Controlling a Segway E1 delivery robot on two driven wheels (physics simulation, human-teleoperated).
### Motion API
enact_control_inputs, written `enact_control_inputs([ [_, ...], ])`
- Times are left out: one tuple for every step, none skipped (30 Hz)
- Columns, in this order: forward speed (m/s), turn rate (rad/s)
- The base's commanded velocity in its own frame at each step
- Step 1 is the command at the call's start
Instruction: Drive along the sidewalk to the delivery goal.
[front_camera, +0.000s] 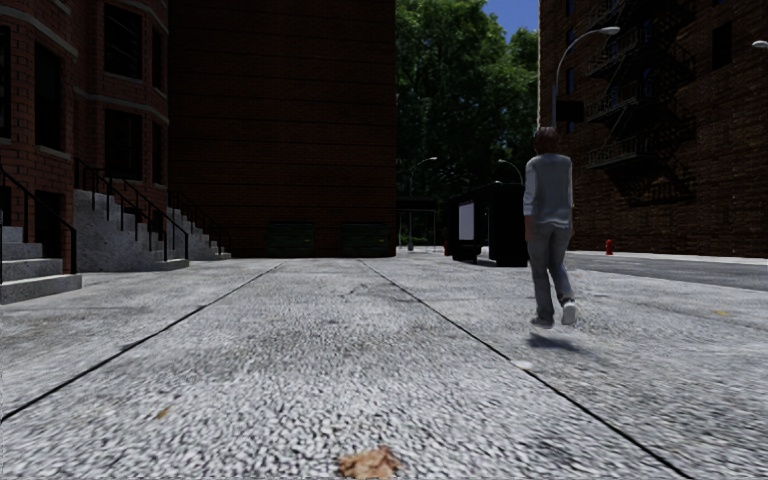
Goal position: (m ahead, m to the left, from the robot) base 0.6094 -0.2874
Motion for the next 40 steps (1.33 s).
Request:
enact_control_inputs([
  [0.91, -0.18],
  [0.91, -0.18],
  [0.89, -0.18],
  [0.88, -0.18],
  [0.88, -0.18],
  [0.87, -0.18],
  [0.86, -0.18],
  [0.86, -0.18],
  [0.8, -0.18],
  [0.0, 0.0],
  [0.0, 0.0],
  [0.0, 0.0],
  [0.0, 0.0],
  [0.0, 0.0],
  [0.0, 0.0],
  [0.0, 0.0],
  [0.0, 0.0],
  [0.0, 0.0],
  [0.0, 0.0],
  [0.0, 0.0],
  [0.0, 0.0],
  [0.0, 0.0],
  [0.0, 0.0],
  [0.0, 0.0],
  [0.0, 0.0],
  [0.0, 0.0],
  [0.0, 0.0],
  [0.0, 0.0],
  [0.0, 0.0],
  [0.0, 0.0],
  [0.0, 0.0],
  [0.0, 0.0],
  [0.0, 0.0],
  [0.0, 0.0],
  [0.0, 0.0],
  [0.0, 0.0],
  [0.0, 0.0],
  [0.0, 0.0],
  [0.0, 0.0],
  [0.0, 0.0],
])
